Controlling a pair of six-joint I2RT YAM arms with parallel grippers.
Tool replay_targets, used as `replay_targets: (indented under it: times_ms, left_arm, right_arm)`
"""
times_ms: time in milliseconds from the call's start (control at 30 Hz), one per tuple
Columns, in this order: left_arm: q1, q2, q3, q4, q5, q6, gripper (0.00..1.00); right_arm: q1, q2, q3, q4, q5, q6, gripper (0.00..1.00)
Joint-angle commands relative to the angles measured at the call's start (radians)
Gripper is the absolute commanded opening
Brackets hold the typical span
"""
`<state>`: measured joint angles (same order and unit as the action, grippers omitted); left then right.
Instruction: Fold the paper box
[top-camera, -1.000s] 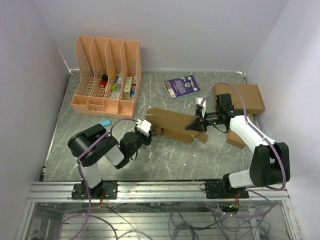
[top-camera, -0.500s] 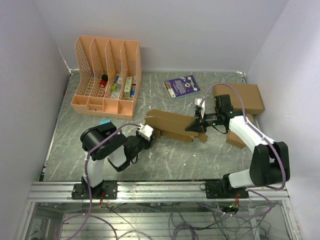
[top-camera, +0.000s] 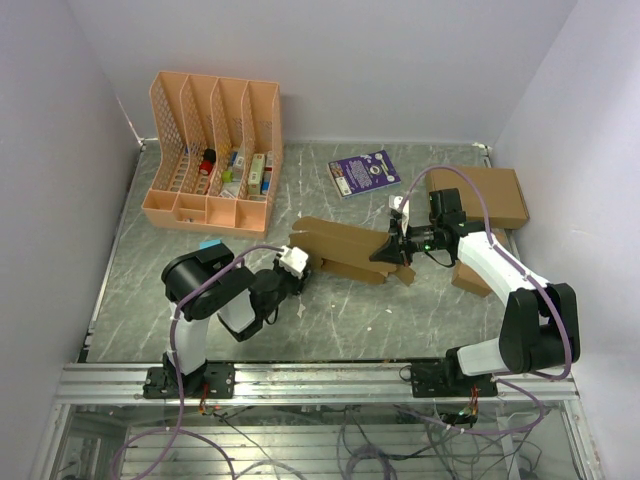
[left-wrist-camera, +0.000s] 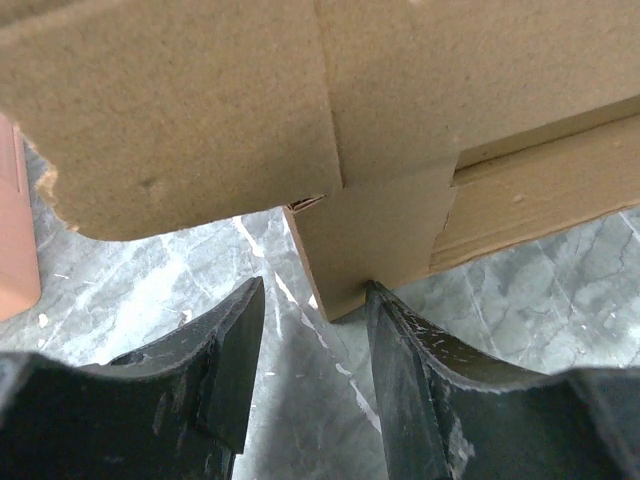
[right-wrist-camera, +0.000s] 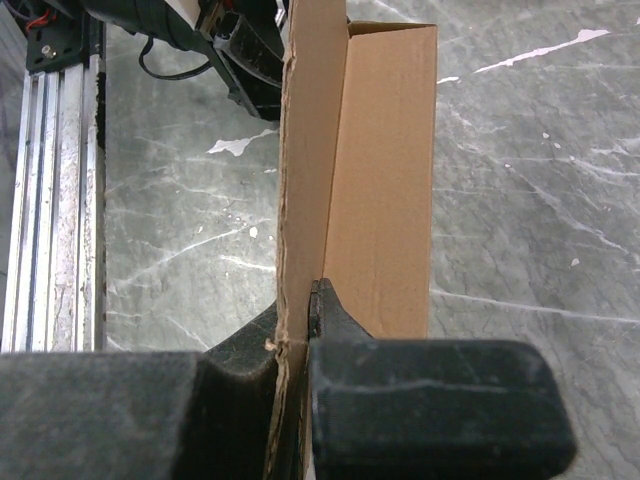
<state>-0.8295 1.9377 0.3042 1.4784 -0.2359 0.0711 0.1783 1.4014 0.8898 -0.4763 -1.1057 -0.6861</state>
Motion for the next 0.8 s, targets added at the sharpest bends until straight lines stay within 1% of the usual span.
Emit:
replay_targets:
  times_ms: [0,467,600,767]
  left_arm:
    - [-0.007,0.009,0.028,0.247,-0.026,0.007,0.56]
    - [-0.012,0.007,0.058,0.247,-0.125,0.011,0.56]
    - [-0.014,0.014,0.062,0.247,-0.124,0.008,0.54]
    - [-0.013,0.027,0.068,0.247,-0.113,0.012,0.49]
  right_arm:
    - [0.008,0.009,-0.015,-0.014,0.011,0.008,0.00]
    - [0.017,0.025,-0.005,-0.030,0.000,-0.005,0.00]
    - [0.017,0.028,0.002,-0.022,-0.004,0.009,0.00]
    - [0.017,0.031,0.014,0.011,-0.001,0.047,0.00]
